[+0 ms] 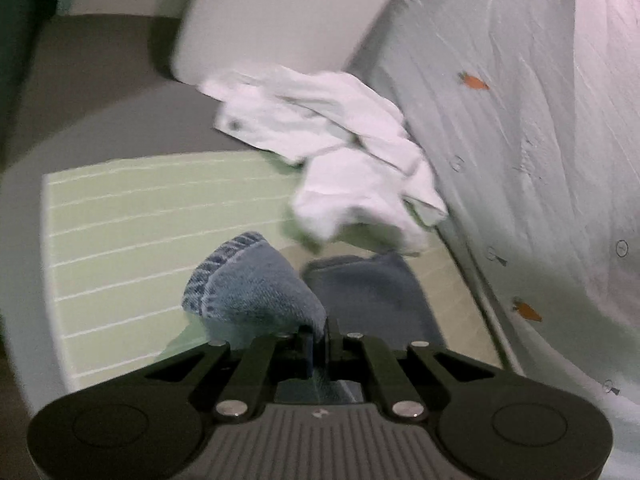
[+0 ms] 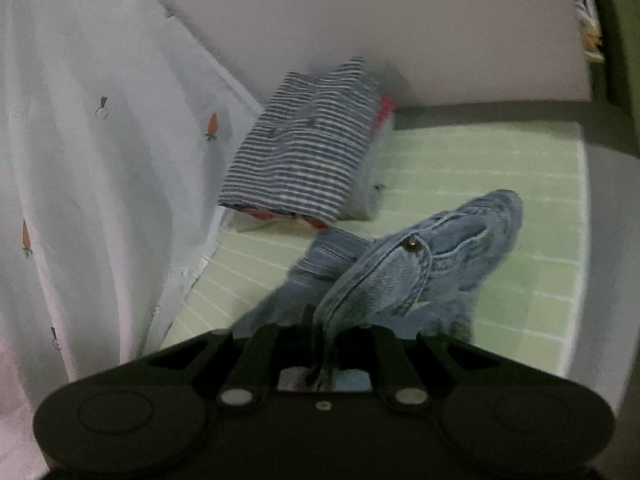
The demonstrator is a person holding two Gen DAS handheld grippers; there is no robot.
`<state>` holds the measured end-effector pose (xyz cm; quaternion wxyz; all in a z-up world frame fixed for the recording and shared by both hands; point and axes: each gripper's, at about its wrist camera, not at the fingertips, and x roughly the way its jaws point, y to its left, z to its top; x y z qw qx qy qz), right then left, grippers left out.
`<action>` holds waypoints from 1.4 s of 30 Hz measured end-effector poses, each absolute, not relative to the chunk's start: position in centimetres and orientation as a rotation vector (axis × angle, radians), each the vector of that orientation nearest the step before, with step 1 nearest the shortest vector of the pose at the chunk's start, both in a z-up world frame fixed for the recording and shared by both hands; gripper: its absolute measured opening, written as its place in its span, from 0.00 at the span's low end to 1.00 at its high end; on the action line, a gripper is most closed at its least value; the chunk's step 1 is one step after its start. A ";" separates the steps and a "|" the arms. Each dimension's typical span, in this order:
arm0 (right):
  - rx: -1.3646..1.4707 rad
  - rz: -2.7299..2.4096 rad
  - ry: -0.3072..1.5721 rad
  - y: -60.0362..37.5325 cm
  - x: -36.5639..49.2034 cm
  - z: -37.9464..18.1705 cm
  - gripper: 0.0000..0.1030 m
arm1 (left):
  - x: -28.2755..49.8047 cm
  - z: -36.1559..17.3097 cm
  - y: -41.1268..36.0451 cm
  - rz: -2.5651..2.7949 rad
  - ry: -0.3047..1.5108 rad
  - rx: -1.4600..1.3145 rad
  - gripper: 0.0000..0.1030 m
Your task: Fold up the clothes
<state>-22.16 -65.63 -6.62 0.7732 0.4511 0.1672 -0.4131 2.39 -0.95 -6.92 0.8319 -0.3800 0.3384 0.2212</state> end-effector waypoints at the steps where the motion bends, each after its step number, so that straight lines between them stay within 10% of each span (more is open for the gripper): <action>1: 0.969 -0.895 0.360 -66.0 -20.9 -6.6 0.08 | 4.5 -7.3 -1.5 0.454 0.726 -0.798 0.05; 9: 0.929 -0.919 0.391 -71.6 -5.8 -8.9 0.09 | 21.1 -10.7 -5.7 0.331 0.791 -0.739 0.06; 14: 0.818 -0.899 0.531 -72.5 3.3 -12.8 0.52 | 28.0 -15.3 -8.7 0.302 0.917 -0.608 0.31; 17: 0.715 -0.873 0.627 -70.8 6.8 -14.5 0.87 | 25.7 -16.6 -8.9 0.337 0.913 -0.508 0.68; 30: 0.512 -0.878 0.871 -60.3 2.8 -16.7 0.96 | 18.7 -20.1 -4.7 0.523 0.938 -0.465 0.88; 35: 0.515 -0.880 0.910 -58.4 1.2 -17.0 0.98 | 20.2 -20.6 -4.6 0.557 0.907 -0.413 0.86; 39: 0.538 -0.867 0.942 -57.4 0.5 -17.5 0.99 | 20.1 -19.9 -3.9 0.549 0.894 -0.384 0.16; 42: 0.561 -0.846 0.939 -56.6 -0.3 -17.4 0.99 | 19.0 -19.3 -2.6 0.522 0.907 -0.421 0.14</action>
